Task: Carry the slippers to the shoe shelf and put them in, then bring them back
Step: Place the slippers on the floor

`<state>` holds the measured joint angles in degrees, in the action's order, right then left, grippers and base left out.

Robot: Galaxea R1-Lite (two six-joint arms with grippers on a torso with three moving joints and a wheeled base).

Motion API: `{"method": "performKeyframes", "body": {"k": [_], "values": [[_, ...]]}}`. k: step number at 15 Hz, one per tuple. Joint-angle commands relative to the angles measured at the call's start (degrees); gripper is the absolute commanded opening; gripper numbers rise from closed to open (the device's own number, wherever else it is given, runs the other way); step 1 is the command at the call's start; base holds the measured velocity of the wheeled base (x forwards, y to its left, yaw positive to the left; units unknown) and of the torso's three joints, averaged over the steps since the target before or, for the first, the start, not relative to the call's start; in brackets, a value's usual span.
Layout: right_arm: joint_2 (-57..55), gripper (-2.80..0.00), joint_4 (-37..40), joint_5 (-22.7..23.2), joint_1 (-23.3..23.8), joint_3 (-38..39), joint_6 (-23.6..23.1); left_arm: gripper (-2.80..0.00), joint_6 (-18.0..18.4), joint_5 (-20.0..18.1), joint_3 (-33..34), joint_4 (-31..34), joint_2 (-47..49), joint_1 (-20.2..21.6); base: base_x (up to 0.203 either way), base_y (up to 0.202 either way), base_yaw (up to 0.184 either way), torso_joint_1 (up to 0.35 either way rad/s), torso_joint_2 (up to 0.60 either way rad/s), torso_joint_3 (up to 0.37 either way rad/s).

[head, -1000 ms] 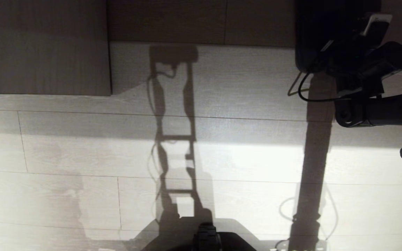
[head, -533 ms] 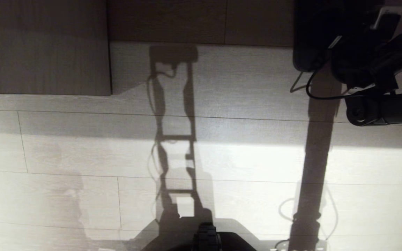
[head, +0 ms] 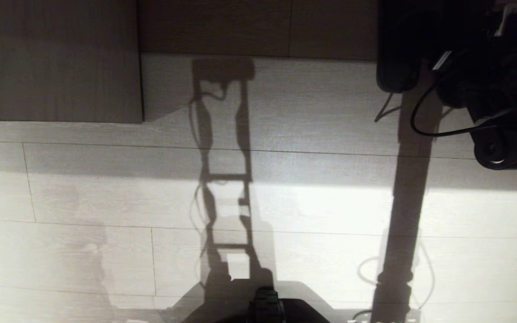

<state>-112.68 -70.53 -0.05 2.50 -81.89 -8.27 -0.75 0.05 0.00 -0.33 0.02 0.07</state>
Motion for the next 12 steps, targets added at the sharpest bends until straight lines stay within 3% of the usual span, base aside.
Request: {"method": "performKeyframes", "body": {"k": [1,12], "values": [[2.6,0.0,-0.36,0.06,-0.04,1.61,-0.08,-2.8,-0.04,0.04,0.0,-0.02,-0.02,0.01,0.0,0.0,0.0,0.0,0.0,0.0],[10.55,0.0,1.01,2.25,-0.39,12.37,-0.35,-2.8,-0.04,0.04,0.0,-0.02,-0.02,0.01,0.0,0.0,0.0,0.0,0.0,0.0]]}}
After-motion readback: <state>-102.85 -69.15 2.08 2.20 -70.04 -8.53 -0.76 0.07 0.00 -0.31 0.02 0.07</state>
